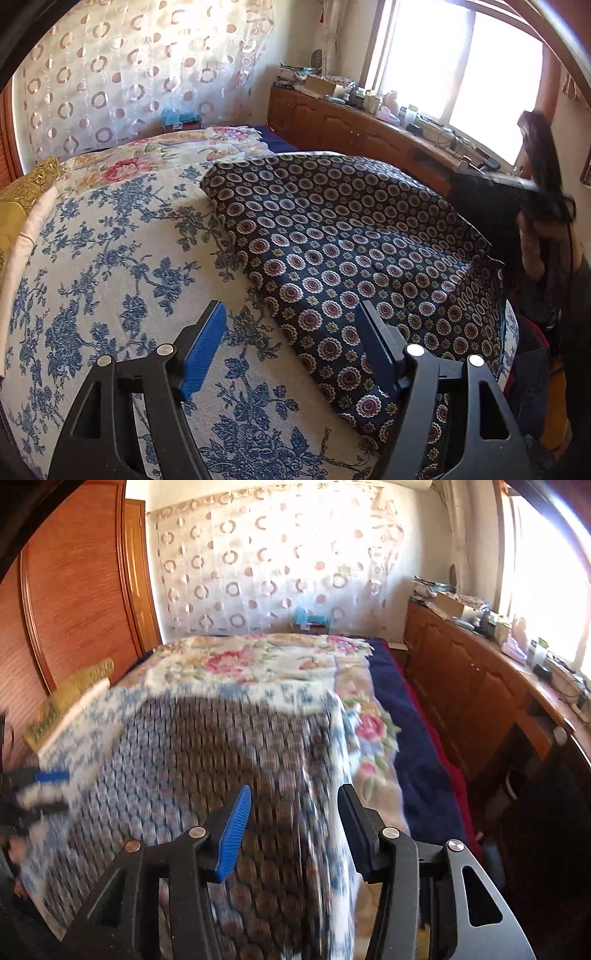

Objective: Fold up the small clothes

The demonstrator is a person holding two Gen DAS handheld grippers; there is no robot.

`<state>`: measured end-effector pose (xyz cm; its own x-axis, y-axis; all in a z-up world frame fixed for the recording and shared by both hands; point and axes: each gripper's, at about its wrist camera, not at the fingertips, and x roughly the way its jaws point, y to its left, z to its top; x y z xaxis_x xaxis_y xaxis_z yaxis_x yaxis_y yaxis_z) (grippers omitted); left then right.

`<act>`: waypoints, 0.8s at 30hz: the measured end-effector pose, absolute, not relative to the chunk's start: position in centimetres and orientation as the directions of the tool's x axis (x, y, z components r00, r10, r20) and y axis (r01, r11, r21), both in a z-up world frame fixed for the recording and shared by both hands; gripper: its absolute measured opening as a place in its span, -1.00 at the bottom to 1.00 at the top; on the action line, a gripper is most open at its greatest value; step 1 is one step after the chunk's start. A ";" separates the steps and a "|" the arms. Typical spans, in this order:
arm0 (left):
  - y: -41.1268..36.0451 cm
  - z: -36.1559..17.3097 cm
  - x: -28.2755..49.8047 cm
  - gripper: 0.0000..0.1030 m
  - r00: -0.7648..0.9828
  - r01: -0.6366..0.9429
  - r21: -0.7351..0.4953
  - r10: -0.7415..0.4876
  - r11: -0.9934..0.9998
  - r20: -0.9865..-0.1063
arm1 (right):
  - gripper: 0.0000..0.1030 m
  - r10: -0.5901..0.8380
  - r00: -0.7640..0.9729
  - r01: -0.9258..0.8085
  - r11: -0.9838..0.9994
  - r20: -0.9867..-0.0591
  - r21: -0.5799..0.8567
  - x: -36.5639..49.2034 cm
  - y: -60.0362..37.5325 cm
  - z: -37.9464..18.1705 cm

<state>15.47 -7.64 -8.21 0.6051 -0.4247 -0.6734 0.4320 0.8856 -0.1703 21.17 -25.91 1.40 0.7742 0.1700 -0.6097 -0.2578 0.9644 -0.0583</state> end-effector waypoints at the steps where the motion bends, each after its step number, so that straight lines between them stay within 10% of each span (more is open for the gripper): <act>1: -7.5 -8.1 15.4 0.42 0.613 0.425 -0.169 -0.420 0.889 -0.669 | -0.01 0.179 0.770 -0.260 0.964 -0.613 -0.045 22.3 -25.7 2.0; 15: -5.7 -7.7 15.1 0.42 0.645 0.395 -0.189 -0.418 0.899 -0.640 | -0.01 0.233 0.583 -0.141 0.972 -0.778 0.185 38.2 -24.0 -2.9; 20: -5.7 -7.9 15.1 0.42 0.640 0.394 -0.198 -0.423 0.897 -0.641 | -0.86 0.260 0.596 -0.215 0.963 -0.759 0.161 37.6 -22.5 -1.8; 24: -5.8 -8.0 14.9 0.42 0.636 0.397 -0.198 -0.424 0.896 -0.644 | -0.92 0.210 0.699 -0.263 0.964 -0.684 0.027 35.1 -21.6 0.4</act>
